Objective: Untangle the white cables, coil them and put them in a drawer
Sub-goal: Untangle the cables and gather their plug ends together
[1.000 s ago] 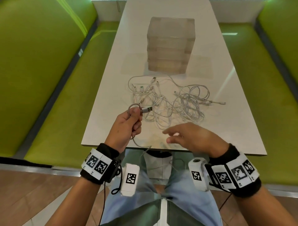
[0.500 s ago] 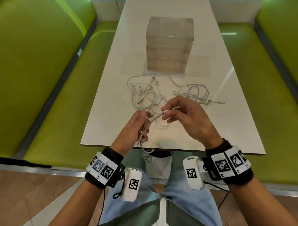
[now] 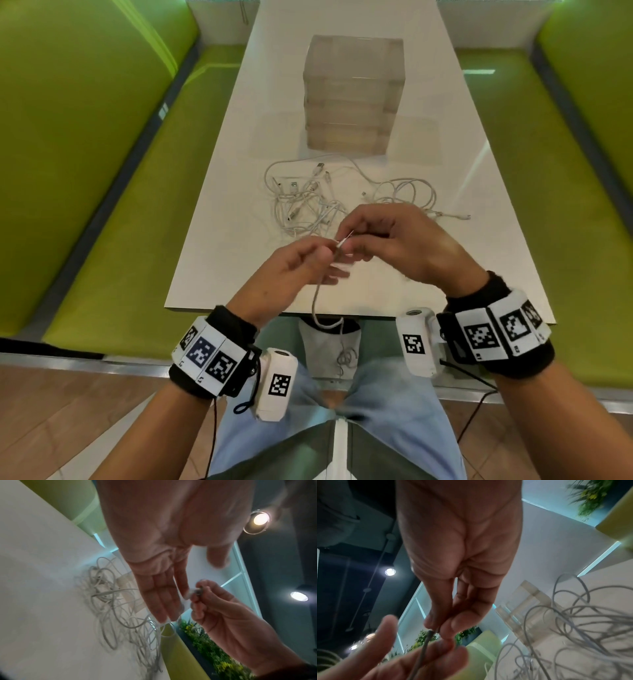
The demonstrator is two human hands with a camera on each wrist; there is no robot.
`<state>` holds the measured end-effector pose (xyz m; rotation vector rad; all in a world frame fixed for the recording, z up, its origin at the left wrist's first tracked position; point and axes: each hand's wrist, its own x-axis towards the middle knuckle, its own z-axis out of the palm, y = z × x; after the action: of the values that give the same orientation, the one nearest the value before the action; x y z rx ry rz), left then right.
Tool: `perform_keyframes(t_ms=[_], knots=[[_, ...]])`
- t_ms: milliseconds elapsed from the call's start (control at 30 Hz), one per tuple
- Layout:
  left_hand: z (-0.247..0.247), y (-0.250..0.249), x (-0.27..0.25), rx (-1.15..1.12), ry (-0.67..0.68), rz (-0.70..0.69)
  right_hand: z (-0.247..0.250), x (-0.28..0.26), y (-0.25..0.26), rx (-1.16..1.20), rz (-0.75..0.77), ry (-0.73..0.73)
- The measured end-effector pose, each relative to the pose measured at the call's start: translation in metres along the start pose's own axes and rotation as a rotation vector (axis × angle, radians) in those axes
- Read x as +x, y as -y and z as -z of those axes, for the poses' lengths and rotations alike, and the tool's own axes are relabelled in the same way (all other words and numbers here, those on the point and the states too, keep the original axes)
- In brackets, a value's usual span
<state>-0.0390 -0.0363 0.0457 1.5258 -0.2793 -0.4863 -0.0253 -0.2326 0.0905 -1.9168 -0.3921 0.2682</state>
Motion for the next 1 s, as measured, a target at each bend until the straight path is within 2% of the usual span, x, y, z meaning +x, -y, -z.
perform_keyframes(t_ms=[67, 167, 233, 300, 367, 500, 567, 633, 767, 933, 1000], knots=[[-0.006, -0.004, 0.003, 0.059, 0.037, 0.010, -0.005, 0.001, -0.001, 0.046, -0.034, -0.020], [-0.005, -0.002, 0.004, 0.074, -0.044, 0.013, 0.002, -0.003, -0.017, 0.043, -0.129, -0.066], [-0.001, 0.002, 0.003, 0.068, -0.130, 0.002, 0.018, -0.010, -0.041, -0.230, -0.220, -0.025], [0.003, 0.006, 0.003, 0.028, -0.173, -0.015, 0.033, -0.019, -0.068, -0.568, -0.344, 0.082], [0.004, 0.008, 0.004, -0.014, -0.180, -0.026, 0.037, -0.026, -0.087, -0.664, -0.422, 0.110], [0.000, 0.009, 0.009, -0.074, -0.172, -0.040, 0.033, -0.027, -0.096, -0.600, -0.305, -0.026], [-0.003, 0.009, 0.011, -0.096, -0.167, -0.033, 0.035, -0.024, -0.093, -0.537, -0.263, -0.044], [-0.005, 0.010, 0.012, -0.121, -0.171, -0.027, 0.042, -0.024, -0.092, -0.525, -0.273, 0.034], [-0.003, 0.012, 0.012, -0.142, -0.181, -0.015, 0.047, -0.028, -0.100, -0.714, -0.301, 0.168], [-0.005, 0.015, 0.013, -0.123, -0.194, -0.019, 0.051, -0.030, -0.110, -0.831, -0.256, 0.077], [-0.007, 0.015, 0.015, -0.115, -0.208, -0.023, 0.050, -0.030, -0.102, -0.821, -0.157, -0.020]])
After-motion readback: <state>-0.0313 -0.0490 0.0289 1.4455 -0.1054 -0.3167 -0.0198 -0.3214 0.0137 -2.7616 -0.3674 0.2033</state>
